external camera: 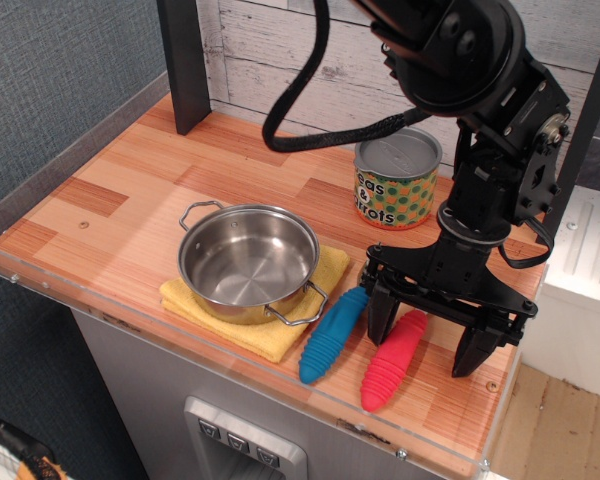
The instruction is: Move the spoon from right to left side of the vessel
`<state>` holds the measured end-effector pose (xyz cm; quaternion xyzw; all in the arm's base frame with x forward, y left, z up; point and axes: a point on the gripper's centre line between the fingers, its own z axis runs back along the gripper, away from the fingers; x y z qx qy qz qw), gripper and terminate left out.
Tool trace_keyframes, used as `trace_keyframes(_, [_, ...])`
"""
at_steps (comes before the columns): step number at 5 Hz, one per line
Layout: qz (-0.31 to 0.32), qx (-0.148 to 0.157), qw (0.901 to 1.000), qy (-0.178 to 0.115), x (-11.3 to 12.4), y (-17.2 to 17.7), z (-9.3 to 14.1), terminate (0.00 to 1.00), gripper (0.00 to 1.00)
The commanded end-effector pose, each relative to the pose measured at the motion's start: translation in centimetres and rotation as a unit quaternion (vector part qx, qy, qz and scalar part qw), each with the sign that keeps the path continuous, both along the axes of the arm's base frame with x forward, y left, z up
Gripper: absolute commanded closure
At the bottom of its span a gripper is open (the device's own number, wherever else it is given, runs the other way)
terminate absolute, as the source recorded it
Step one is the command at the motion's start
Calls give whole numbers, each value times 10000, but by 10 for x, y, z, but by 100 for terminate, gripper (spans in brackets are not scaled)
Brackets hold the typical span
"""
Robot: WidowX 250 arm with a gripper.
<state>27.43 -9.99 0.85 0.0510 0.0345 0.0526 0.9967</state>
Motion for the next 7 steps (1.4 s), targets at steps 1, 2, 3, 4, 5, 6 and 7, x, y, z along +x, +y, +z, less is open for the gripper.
trace_keyframes(1, [-159, -130, 9989, -420, -2, 1, -4, 0, 0])
trace_keyframes(2, [-154, -171, 9985, -502, -3, 3, -3, 0, 100])
trace_keyframes(3, [-100, -206, 9987, -466, -3, 6, -1, 0, 100])
trace_keyframes(4, [-41, -208, 9981, -575, -5, 9, 11, 0, 100])
trace_keyframes(5, [126, -247, 9969, -734, -3, 14, 31, 0, 100])
trace_keyframes(6, [372, -189, 9958, -820, -4, 18, 51, 0, 100])
trace_keyframes(7, [829, -148, 9928, -854, -9, 40, 71, 0, 100])
